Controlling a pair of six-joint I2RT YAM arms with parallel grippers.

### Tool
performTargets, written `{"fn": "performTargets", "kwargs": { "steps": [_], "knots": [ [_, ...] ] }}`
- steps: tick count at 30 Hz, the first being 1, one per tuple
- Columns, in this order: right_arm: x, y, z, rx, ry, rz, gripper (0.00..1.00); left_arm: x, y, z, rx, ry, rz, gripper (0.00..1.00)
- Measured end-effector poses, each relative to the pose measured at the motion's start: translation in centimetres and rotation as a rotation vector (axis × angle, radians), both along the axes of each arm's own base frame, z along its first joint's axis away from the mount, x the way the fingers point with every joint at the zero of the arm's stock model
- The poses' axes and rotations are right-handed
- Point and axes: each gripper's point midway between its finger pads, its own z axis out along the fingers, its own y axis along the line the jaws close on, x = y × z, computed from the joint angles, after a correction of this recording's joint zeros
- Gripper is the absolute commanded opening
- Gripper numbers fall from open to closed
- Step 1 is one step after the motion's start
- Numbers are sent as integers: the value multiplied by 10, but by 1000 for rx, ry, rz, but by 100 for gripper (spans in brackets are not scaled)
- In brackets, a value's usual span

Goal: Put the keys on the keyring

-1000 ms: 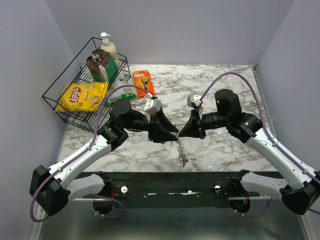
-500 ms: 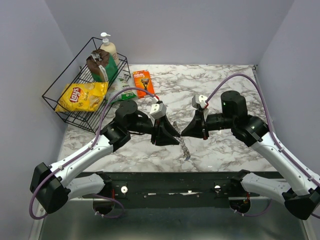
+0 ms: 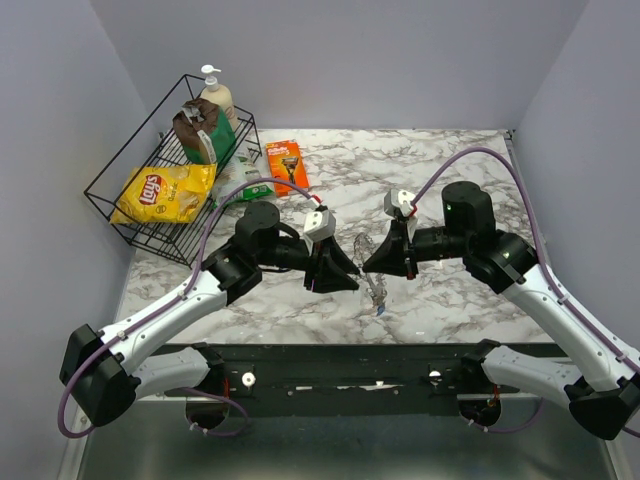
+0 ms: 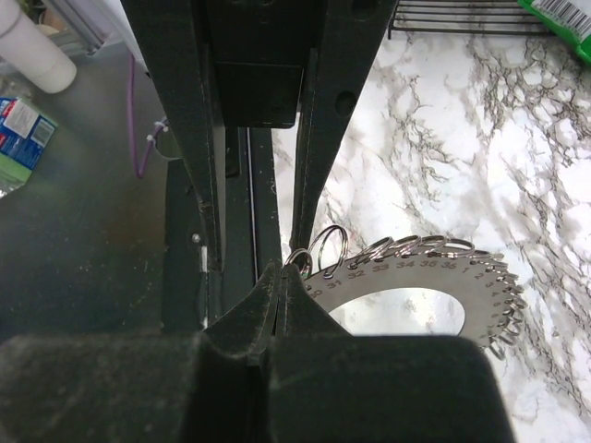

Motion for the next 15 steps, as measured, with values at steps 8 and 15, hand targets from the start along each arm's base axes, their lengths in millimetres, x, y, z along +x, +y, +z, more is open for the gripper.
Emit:
{"fn": "performTargets", "kwargs": {
  "steps": [8, 15],
  "knots": [
    [-1, -1, 4, 10, -14, -2, 1, 2, 2, -10, 13, 4, 30, 50],
    [-5, -3, 10, 25, -31, 3, 1, 9, 5, -17, 29, 23, 87, 52]
  ]
}}
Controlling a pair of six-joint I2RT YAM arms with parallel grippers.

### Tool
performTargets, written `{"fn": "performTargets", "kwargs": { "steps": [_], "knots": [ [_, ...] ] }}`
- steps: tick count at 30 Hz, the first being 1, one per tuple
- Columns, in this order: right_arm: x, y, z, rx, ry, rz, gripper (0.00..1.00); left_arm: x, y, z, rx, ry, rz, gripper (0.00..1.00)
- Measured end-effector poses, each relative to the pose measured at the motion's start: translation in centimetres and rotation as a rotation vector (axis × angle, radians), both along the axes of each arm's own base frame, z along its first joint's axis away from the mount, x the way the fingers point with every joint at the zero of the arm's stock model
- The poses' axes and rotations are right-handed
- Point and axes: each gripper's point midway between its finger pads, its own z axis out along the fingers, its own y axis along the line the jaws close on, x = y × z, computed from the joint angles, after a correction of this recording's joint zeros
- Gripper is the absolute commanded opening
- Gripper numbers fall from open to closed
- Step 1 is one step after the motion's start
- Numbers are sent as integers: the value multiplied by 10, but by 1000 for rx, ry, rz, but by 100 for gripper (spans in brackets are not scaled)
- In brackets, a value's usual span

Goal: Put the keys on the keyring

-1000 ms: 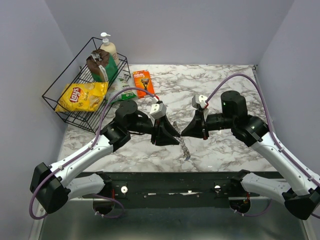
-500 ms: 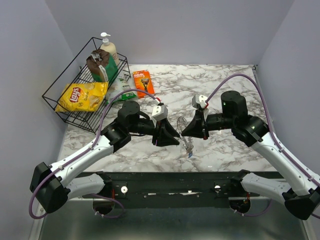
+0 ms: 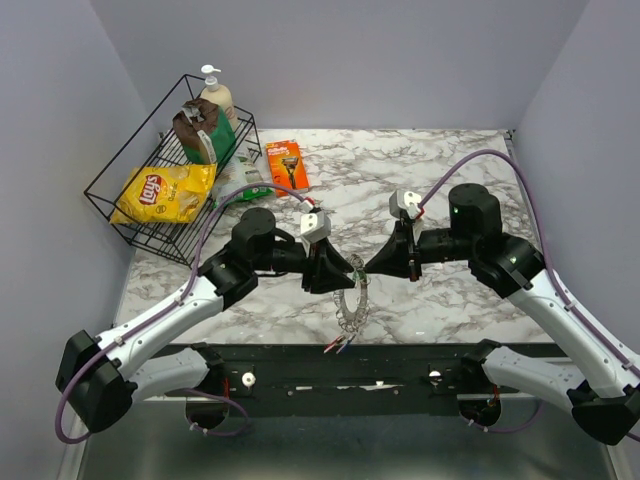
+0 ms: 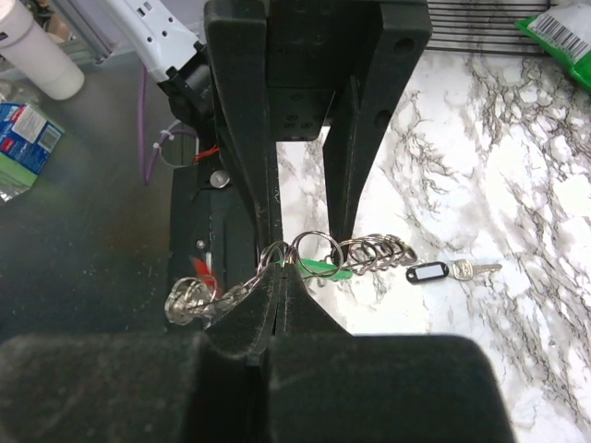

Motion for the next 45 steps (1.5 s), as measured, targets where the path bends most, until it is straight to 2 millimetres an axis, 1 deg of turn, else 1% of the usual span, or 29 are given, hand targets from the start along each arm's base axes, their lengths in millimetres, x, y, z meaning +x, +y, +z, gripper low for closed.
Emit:
{"fn": "performTargets", "kwargs": {
  "steps": [4, 6, 10, 12, 14, 17, 21, 25, 33, 38, 45],
  "knots": [
    [-1, 0, 0, 2, 1, 4, 1, -1, 8, 11, -39, -4, 31, 56],
    [-1, 0, 0, 1, 1, 4, 1, 0, 14, 18, -67, -3, 57, 61],
    [-1, 0, 0, 2, 1, 4, 1, 10, 26, 34, -110, 5, 133, 65],
    [-1, 0, 0, 2, 0, 4, 1, 16, 29, 37, -111, 22, 173, 66],
    [-1, 0, 0, 2, 1, 4, 1, 25, 29, 38, -97, 60, 210, 66],
    [-1, 0, 0, 1, 2, 4, 1, 36, 24, 37, -66, 141, 242, 67],
    [-1, 0, 0, 1, 2, 4, 1, 44, 16, 32, -32, 255, 255, 70],
    [-1, 1, 0, 0, 4, 6, 1, 45, 12, 32, -29, 330, 255, 71],
    [-1, 1, -2, -3, 9, 7, 1, 44, 9, 47, -53, 384, 241, 71],
    [0, 2, -3, -6, 13, 5, 1, 48, 6, 42, -36, 408, 245, 67],
    [4, 4, -7, -19, 28, -4, 1, 47, 7, 29, 11, 439, 253, 65]
  ]
}}
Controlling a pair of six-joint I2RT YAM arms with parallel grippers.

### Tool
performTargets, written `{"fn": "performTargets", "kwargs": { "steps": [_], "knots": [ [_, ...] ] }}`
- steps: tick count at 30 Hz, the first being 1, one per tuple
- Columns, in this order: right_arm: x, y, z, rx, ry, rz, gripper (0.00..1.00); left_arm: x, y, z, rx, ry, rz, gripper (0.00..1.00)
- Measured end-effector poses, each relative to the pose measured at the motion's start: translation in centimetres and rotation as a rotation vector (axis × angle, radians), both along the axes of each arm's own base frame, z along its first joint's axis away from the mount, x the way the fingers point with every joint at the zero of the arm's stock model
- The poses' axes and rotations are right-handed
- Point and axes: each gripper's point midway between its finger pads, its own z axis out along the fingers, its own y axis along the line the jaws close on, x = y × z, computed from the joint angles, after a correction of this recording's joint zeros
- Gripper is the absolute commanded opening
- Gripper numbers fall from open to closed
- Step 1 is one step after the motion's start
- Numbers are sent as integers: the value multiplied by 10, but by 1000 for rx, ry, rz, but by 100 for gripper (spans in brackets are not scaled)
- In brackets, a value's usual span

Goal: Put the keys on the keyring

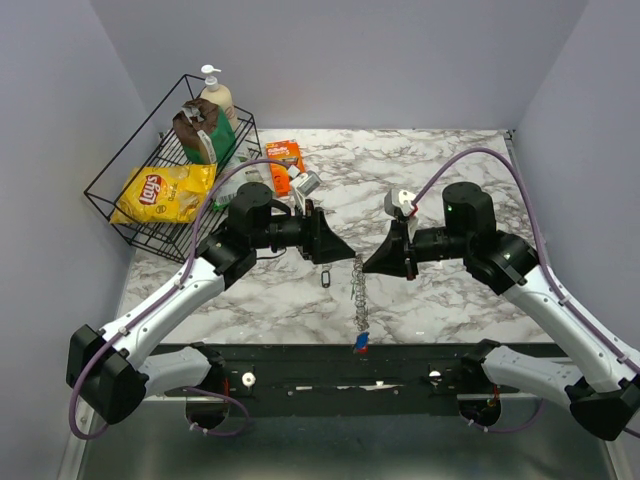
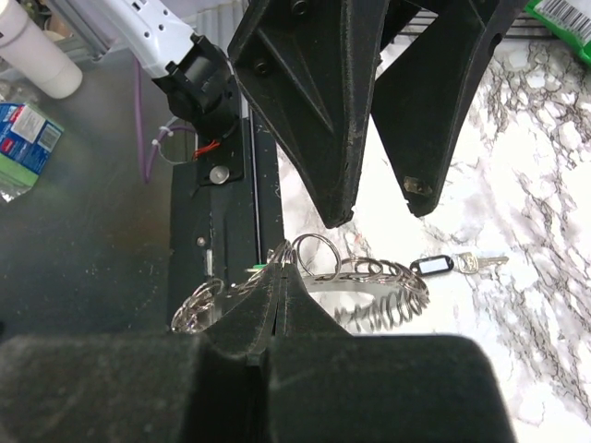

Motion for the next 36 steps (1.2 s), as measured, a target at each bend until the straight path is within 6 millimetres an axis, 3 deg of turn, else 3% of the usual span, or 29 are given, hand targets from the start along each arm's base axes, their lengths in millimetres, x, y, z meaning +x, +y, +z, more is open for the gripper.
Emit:
{"fn": "performTargets", "kwargs": {
  "steps": [10, 20, 36],
  "knots": [
    [3, 0, -3, -10, 6, -16, 1, -1, 1, -5, 17, 14, -2, 61],
    [8, 2, -9, -25, 21, -27, 1, -4, 0, 3, 2, 2, -21, 60],
    [11, 1, -12, -35, 30, -51, 1, -18, -5, 6, 63, -30, -79, 49]
  ]
}}
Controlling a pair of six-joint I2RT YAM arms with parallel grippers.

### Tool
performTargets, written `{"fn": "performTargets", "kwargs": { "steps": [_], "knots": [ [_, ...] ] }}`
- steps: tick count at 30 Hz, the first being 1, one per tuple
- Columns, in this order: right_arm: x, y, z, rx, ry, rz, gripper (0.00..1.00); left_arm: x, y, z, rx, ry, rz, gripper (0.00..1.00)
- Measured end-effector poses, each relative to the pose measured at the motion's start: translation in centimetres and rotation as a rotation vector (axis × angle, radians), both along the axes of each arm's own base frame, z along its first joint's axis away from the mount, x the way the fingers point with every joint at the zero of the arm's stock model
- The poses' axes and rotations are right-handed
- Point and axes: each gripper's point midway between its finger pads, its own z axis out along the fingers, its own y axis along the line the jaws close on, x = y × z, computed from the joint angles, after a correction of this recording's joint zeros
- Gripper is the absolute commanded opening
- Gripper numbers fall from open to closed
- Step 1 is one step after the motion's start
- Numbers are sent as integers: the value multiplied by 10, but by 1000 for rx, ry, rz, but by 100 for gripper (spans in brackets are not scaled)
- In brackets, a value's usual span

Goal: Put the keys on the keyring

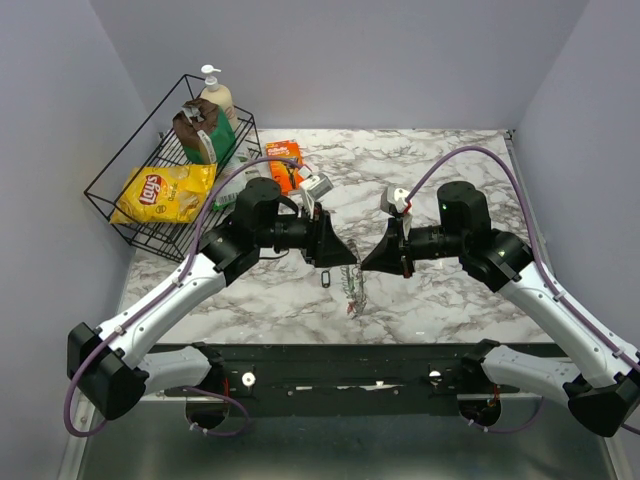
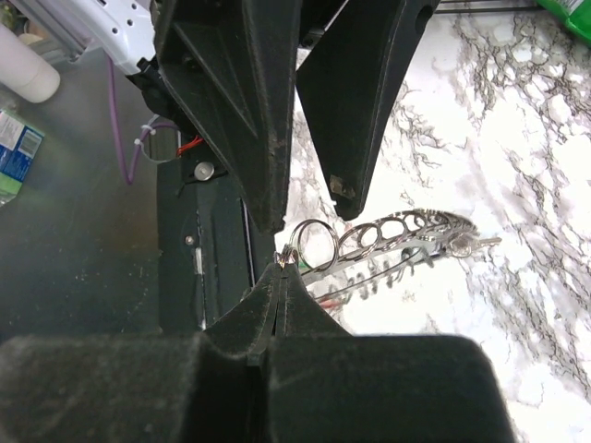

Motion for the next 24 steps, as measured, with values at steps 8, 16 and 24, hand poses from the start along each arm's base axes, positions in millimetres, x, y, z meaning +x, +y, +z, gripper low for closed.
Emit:
{"fn": "performTargets", "kwargs": {
  "steps": [8, 16, 24],
  "knots": [
    [0, 0, 0, 0, 0, 0, 1, 3, -1, -16, 46, 31, 10, 45],
    [0, 0, 0, -1, -1, -3, 1, 2, -2, -18, 54, 38, 7, 37],
    [0, -1, -3, -10, 9, -6, 1, -1, -8, -25, 74, 46, -11, 15]
  ]
}}
